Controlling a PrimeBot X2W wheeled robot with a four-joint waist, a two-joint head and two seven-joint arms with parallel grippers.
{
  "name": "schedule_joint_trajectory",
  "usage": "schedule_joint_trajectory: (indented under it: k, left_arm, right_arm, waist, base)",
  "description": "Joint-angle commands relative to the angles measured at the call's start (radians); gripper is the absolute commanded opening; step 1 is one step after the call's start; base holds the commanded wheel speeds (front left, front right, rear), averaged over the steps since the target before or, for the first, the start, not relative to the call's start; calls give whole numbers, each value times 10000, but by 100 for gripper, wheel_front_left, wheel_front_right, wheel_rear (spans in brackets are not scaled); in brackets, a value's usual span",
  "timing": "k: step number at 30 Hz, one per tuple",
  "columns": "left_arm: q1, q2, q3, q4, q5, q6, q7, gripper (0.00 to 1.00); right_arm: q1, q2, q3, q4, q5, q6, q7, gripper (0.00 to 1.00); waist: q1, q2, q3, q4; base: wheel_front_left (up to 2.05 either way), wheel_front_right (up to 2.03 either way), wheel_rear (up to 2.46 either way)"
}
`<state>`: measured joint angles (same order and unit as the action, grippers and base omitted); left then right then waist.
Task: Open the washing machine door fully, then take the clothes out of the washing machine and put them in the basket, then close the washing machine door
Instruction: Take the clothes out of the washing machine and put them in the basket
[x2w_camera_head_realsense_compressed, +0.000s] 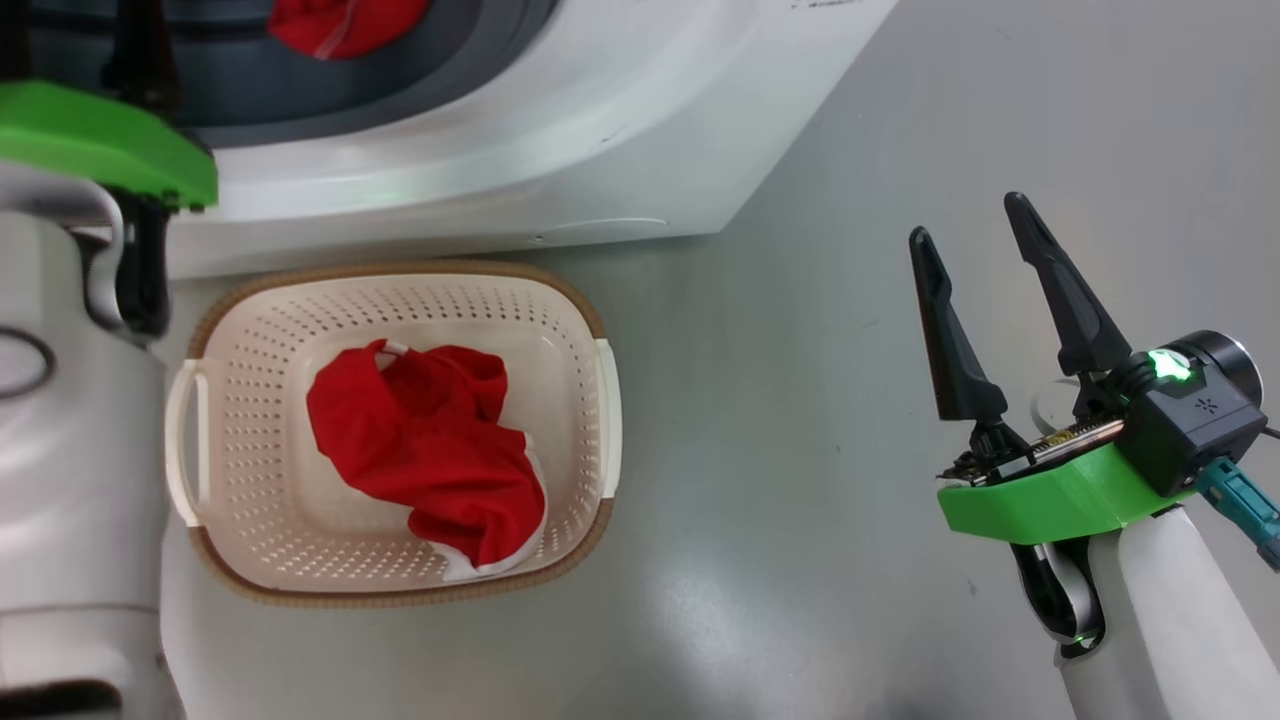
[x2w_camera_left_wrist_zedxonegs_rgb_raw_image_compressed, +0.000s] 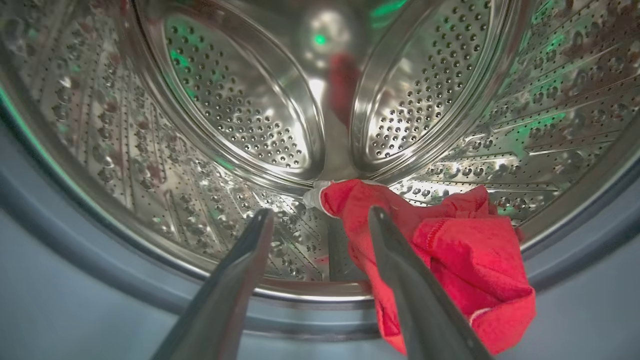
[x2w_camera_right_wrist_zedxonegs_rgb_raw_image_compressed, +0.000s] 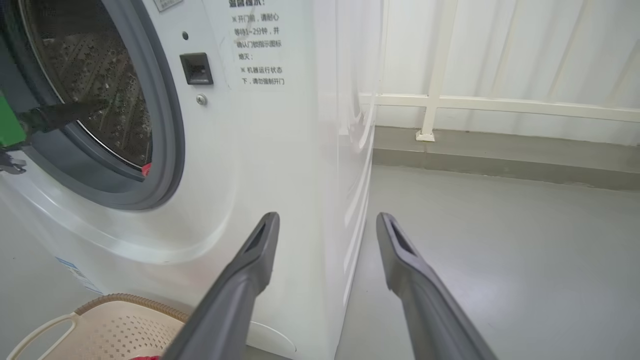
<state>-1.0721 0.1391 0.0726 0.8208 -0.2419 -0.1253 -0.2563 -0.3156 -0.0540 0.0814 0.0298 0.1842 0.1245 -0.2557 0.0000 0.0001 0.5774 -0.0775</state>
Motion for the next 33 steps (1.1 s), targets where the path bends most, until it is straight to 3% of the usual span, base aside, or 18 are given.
schedule_joint_trajectory:
  k: [1,14,24,33]
  left_arm:
    - [-442,400,231,312,-252,-52,303,100]
    - [-2561,268,-193,2120,-1889,-53,3195,100]
    - [-2568,67,-902,1852,-3285,-53,5285,100]
    - [-2070,509,-1931,1710,-3382,-53,6294,100]
  right_arm:
    - [-22,31,277,-215,32,62,-61,100]
    - [-125,36,390,-39,248,62,-61,100]
    - [-176,37,349,-45,312,62,-61,100]
    - [-182,37,460,11,515,62,-61,100]
  waist:
    - [0,-1,226,-154]
    - [0,-1,356,-388]
    - [0,-1,377,-522]
    - [0,-1,318,-685]
  base:
    - [0,0,0]
    - [0,0,0]
    - [0,0,0]
    - [0,0,0]
